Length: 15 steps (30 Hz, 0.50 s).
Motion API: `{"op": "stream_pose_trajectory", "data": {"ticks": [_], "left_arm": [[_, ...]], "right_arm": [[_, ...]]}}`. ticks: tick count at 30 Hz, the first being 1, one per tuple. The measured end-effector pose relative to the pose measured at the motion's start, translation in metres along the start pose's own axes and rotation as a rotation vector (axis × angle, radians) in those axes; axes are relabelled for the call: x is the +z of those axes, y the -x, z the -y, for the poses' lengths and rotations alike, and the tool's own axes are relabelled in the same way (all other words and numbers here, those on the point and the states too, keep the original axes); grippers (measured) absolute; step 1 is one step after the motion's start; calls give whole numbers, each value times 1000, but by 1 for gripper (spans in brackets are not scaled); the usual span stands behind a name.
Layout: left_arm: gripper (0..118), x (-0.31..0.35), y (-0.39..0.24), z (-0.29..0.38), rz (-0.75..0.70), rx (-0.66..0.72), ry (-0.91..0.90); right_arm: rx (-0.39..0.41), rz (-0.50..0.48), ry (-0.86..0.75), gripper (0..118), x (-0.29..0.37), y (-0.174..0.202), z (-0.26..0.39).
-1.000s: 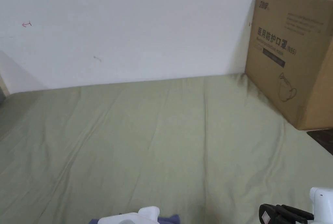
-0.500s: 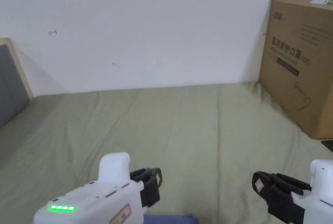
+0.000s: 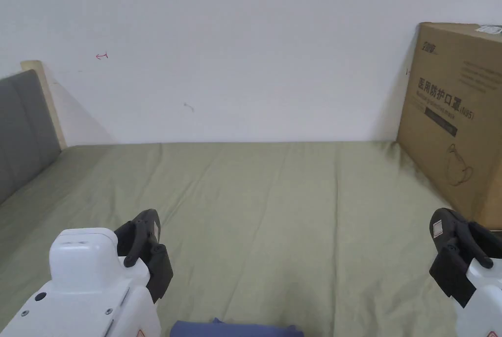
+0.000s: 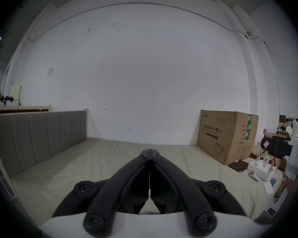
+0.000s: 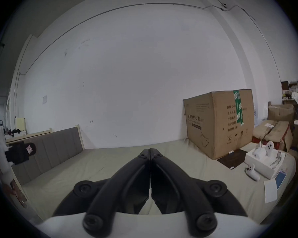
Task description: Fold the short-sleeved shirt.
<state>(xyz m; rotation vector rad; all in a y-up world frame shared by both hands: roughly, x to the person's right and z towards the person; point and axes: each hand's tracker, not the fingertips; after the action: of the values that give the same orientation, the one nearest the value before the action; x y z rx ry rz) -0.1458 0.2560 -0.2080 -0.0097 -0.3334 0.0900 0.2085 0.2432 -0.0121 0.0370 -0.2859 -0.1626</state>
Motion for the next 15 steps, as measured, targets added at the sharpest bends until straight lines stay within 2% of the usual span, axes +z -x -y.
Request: {"op": "stream_pose_trajectory", "data": {"ticks": [4, 6, 9, 10, 11, 13, 15], "left_arm": [[0, 2, 1, 1, -3, -9, 11], [0, 2, 5, 2, 2, -5, 21], [0, 2, 15, 9, 0, -1, 74], [0, 1, 20, 15, -2, 7, 98], [0, 0, 25, 21, -2, 20, 124], [0, -4, 37, 35, 0, 53, 183], [0, -13, 50, 52, 31, 100, 273]], "right_arm": [[-10, -10, 3, 0, 2, 0, 0], [-85, -115, 89, 0, -5, -1, 7], [-298, -361, 423, 0, -36, 2, 49], [-340, -409, 583, 0, -52, 7, 70], [-336, -423, 753, 0, -70, 15, 97], [-279, -398, 991, 0, -94, 28, 145], [-263, -399, 1110, 0, -106, 34, 186]]}}
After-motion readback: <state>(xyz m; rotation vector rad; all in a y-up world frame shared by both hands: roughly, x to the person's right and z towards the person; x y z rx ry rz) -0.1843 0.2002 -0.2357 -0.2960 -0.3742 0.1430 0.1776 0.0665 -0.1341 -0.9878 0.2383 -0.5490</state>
